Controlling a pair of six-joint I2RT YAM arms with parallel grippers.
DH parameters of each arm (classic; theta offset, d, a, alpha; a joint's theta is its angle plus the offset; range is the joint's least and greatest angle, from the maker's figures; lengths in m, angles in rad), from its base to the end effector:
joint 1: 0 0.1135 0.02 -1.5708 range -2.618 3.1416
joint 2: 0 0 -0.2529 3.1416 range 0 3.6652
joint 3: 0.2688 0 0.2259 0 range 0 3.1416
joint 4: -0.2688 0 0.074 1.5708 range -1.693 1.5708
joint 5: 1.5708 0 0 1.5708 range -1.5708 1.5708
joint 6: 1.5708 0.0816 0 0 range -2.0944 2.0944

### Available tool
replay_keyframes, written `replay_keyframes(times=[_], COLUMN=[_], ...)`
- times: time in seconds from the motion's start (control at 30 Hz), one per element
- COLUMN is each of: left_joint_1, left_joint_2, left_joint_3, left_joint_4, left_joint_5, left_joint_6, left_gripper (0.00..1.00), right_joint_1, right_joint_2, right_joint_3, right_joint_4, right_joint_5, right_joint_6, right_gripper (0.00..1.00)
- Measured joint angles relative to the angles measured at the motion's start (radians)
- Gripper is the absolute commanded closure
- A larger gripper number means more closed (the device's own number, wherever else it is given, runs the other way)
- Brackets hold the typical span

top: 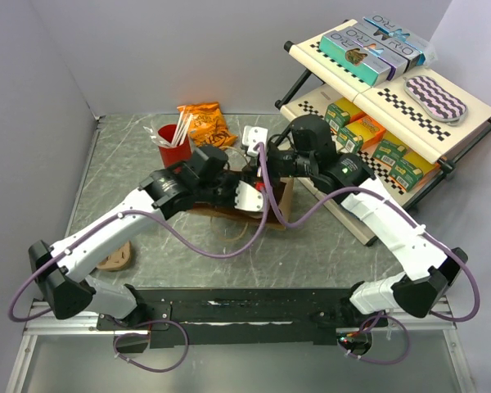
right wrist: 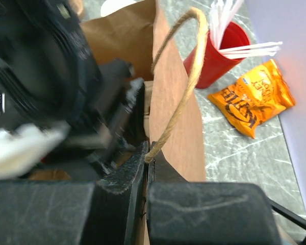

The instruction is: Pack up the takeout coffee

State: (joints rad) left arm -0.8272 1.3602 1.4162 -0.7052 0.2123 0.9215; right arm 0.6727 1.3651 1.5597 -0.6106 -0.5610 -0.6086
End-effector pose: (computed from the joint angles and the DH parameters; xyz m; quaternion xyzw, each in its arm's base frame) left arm 0.1929 -0.2352 0.3399 0.7135 0.5352 -0.0740 0.4461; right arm 0.2086 0.2217 0.4042 -0.6024 0.5552 0.2486 0.5168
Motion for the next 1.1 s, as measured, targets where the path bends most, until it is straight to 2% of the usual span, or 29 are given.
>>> replay_keyframes(times=[0.4, 0.57, 0.73, 1.1], left_joint_1=[-0.095, -0.116, -0.125, -0.135], left_joint_2=[0.051, 0.046, 0.022, 0.016], left_joint_3=[0.001, -0.050, -0.108, -0.122], left_joint_4=[-0.030, -0.002, 0.002, 0.047], left_joint_5=[-0.230, -0.294, -0.327, -0.344], left_joint_6=[-0.002, 0.014, 0.031, 0.034], left_gripper=[0.99, 0.99, 0.99, 0.99], right_joint_1=[0.018, 0.013, 0.007, 0.003], right_joint_2=[-0.059, -0.075, -0.075, -0.086], right_joint_3=[-0.066, -0.081, -0.089, -0.108], right_joint_4=[-0.003, -0.003, -0.003, -0.006], right_joint_5=[0.005, 0.006, 0.009, -0.018], right_joint_6=[0.002, 0.018, 0.032, -0.008], right_gripper=[1.00, 1.00, 1.00, 1.00])
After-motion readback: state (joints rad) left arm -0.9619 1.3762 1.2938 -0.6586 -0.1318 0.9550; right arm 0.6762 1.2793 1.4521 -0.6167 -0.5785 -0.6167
